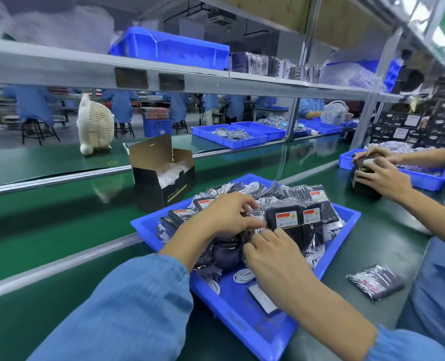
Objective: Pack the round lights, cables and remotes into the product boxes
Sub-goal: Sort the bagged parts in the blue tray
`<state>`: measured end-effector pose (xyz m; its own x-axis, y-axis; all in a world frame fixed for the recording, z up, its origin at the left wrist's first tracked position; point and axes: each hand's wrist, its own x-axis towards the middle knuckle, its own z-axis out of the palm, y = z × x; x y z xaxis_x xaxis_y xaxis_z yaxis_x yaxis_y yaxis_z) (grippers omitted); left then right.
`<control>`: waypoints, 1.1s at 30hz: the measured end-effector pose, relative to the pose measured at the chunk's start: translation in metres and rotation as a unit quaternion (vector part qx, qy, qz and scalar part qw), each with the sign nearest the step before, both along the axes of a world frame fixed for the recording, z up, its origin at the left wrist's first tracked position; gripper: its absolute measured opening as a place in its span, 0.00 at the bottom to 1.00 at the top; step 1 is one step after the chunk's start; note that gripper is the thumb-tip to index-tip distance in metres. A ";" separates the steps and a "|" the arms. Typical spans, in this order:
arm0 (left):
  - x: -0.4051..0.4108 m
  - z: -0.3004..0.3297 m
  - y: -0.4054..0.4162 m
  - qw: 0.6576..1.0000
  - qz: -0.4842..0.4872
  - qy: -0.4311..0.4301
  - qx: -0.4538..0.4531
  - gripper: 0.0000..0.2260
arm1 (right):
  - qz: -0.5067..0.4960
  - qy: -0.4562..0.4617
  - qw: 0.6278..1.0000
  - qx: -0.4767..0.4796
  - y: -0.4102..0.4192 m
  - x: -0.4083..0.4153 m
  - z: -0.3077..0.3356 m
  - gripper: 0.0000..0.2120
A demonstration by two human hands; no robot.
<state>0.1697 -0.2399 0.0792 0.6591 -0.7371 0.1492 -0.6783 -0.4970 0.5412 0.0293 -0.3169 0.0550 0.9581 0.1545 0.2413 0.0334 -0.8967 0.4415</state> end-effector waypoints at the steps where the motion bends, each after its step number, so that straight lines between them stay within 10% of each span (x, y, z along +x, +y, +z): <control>1: 0.003 0.000 -0.002 1.000 0.001 0.002 0.011 0.19 | 0.005 0.002 1.000 0.014 0.002 -0.003 -0.003 0.16; 17: 0.016 0.010 -0.001 0.999 0.011 0.036 0.012 0.15 | 0.078 0.169 0.945 0.268 0.001 -0.030 -0.010 0.07; 20: 0.009 0.010 0.000 0.999 0.011 0.016 0.031 0.16 | 0.075 0.060 0.953 0.289 -0.024 -0.032 0.008 0.06; 23: -0.004 0.012 -0.004 0.999 0.018 -0.042 0.026 0.19 | 0.031 -0.144 0.968 0.203 -0.058 -0.026 0.025 0.11; 33: -0.025 0.006 -0.032 0.992 -0.020 -0.008 -0.127 0.09 | 0.016 -0.102 0.994 0.035 -0.066 -0.013 0.000 0.17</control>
<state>0.1443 -0.2720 0.0851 0.6260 -0.7000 0.3438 -0.7046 -0.3188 0.6339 0.0161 -0.3825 0.0551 0.8832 0.1607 0.4406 -0.0204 -0.9254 0.3784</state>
